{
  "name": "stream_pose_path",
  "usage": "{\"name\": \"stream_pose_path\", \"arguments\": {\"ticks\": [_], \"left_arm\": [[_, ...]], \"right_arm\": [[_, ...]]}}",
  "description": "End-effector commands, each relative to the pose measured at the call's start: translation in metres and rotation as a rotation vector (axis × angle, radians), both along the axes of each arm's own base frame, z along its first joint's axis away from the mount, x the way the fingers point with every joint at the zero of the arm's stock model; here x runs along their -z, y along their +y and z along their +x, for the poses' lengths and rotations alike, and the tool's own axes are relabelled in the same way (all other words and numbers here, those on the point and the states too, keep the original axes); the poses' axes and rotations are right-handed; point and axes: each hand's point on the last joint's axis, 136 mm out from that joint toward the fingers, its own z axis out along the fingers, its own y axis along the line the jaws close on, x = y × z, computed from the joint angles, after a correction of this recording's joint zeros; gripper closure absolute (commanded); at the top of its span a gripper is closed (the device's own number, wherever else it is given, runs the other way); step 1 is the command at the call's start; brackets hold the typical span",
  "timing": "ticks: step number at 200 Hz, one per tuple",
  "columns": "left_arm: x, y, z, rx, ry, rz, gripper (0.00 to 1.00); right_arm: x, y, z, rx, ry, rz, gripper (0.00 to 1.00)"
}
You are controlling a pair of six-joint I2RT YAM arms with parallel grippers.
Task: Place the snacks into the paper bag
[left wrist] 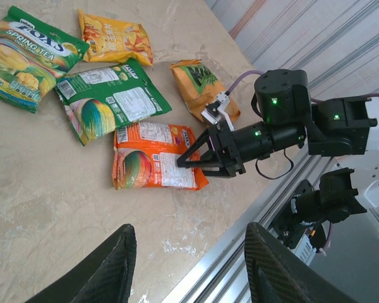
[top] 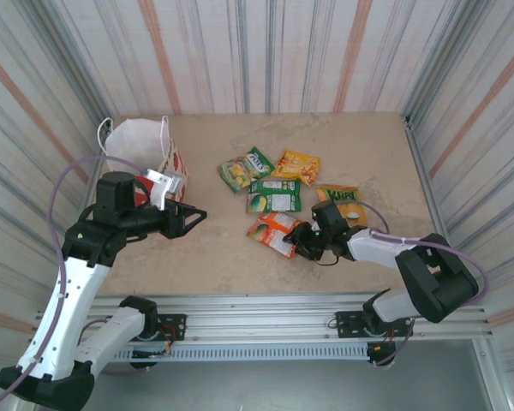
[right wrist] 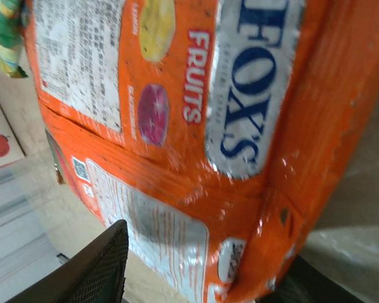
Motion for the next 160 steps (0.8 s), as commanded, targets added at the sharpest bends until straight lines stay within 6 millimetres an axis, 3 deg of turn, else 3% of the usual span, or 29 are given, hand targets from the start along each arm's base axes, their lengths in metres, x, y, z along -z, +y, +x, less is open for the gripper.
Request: {"name": "stream_pose_path", "arguments": {"ticks": [1,38,58,110,160], "left_arm": [[-0.002,-0.003,-0.002,0.013,-0.004,-0.016,0.51],[-0.001,-0.004,-0.001,0.015,0.001,-0.016,0.52],[0.001,-0.005,0.0,0.021,0.004,-0.012,0.52],[0.006,-0.011,0.002,0.052,-0.009,-0.007,0.52],[0.015,-0.031,-0.001,0.146,-0.05,0.028,0.51]], "right_arm": [[0.017,-0.002,-0.004,0.011,0.041,-0.016,0.51],[0.023,-0.002,-0.007,-0.038,0.024,-0.054,0.8],[0.017,-0.002,-0.009,-0.084,-0.004,-0.089,0.9],[-0.012,-0.006,-0.017,-0.238,-0.093,-0.206,1.0],[-0.075,-0.007,-0.027,-0.531,-0.359,-0.354,1.0]]}}
